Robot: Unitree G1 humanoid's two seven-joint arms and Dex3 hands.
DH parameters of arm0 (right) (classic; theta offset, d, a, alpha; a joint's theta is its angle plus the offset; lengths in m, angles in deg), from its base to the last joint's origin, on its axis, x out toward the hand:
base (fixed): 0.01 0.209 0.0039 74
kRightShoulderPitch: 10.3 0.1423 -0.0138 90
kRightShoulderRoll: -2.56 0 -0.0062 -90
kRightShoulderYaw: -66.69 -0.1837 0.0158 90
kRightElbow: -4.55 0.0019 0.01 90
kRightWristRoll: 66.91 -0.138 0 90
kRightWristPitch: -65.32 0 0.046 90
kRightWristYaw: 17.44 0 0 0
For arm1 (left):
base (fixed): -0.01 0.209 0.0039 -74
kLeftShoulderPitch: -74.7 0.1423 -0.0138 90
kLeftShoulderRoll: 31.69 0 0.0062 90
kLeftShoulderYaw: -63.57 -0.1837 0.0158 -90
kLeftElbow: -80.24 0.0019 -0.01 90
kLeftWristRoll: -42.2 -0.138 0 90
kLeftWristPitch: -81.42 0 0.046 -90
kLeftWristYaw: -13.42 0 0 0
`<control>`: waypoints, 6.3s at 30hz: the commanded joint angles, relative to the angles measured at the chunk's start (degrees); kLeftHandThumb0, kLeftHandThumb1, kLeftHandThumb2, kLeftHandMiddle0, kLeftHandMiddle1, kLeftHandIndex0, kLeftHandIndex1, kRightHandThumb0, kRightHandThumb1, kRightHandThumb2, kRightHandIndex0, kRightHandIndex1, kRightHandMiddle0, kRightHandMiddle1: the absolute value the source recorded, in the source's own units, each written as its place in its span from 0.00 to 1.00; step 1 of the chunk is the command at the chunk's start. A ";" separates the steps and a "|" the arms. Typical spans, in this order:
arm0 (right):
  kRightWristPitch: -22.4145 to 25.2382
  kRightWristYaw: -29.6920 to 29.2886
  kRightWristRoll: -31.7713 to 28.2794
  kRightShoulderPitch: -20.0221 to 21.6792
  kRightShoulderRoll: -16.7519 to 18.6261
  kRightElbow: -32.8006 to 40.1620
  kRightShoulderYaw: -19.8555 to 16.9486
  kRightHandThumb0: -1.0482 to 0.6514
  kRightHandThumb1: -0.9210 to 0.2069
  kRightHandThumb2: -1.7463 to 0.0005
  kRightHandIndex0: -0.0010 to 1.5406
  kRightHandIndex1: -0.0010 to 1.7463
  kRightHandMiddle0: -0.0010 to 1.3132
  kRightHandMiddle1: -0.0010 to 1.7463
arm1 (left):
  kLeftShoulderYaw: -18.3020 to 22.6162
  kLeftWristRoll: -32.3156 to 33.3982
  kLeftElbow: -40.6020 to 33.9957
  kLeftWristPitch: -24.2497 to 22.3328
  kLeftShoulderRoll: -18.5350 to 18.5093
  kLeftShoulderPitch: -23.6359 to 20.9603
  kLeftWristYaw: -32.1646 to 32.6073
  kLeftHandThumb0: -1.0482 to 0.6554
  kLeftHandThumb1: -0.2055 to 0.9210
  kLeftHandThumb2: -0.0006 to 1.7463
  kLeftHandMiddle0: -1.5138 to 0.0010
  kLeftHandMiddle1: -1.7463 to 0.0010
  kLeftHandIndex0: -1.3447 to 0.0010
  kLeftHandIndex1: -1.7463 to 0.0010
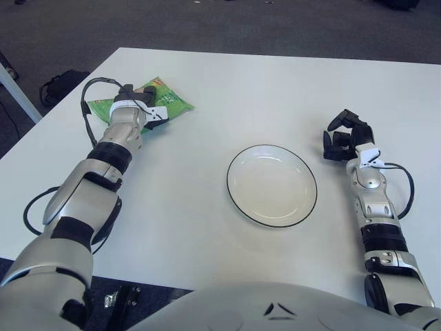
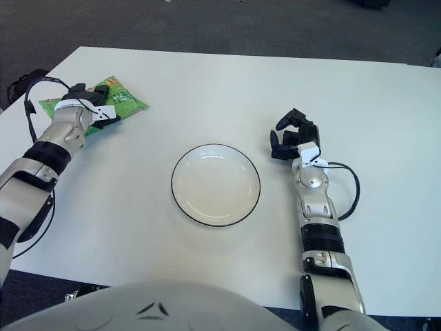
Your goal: Put the snack into the plate.
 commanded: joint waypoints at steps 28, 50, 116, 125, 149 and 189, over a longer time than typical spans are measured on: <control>2.78 0.68 1.26 -3.21 0.50 -2.37 1.26 0.32 0.60 0.20 0.84 1.00 0.51 1.00 | 5.06 8.39 24.28 15.62 7.57 1.59 35.65 0.65 0.37 0.78 0.59 0.12 0.63 0.00; 3.82 0.99 1.40 -2.89 0.41 -2.48 1.56 0.32 0.59 0.20 0.83 1.00 0.51 1.00 | 8.35 14.34 21.55 22.01 8.36 -0.18 35.19 0.62 0.14 0.96 0.38 0.10 0.50 0.00; 1.96 0.86 2.61 -2.16 -0.39 -4.30 3.13 0.32 0.58 0.22 0.81 1.00 0.50 1.00 | 9.09 17.77 -46.64 37.71 10.00 10.84 9.93 0.62 0.12 1.00 0.41 0.02 0.50 0.00; 0.72 1.37 3.24 -2.05 -1.15 -5.01 3.74 0.32 0.59 0.20 0.82 1.00 0.51 1.00 | 8.45 20.92 -45.27 44.22 10.46 12.53 5.42 0.62 0.13 0.99 0.40 0.03 0.50 0.00; 0.08 1.72 3.40 -0.87 -1.44 -6.79 3.87 0.32 0.61 0.19 0.81 1.00 0.52 1.00 | 4.43 8.67 -44.88 49.19 7.65 13.41 -0.14 0.61 0.57 0.67 0.72 0.00 0.70 0.01; 4.47 1.03 3.11 -1.28 -0.15 -3.85 3.82 0.32 0.58 0.22 0.82 1.00 0.49 1.00 | -6.94 -0.13 -46.30 46.85 7.10 12.69 -14.56 0.17 1.00 0.47 1.00 0.81 1.00 0.77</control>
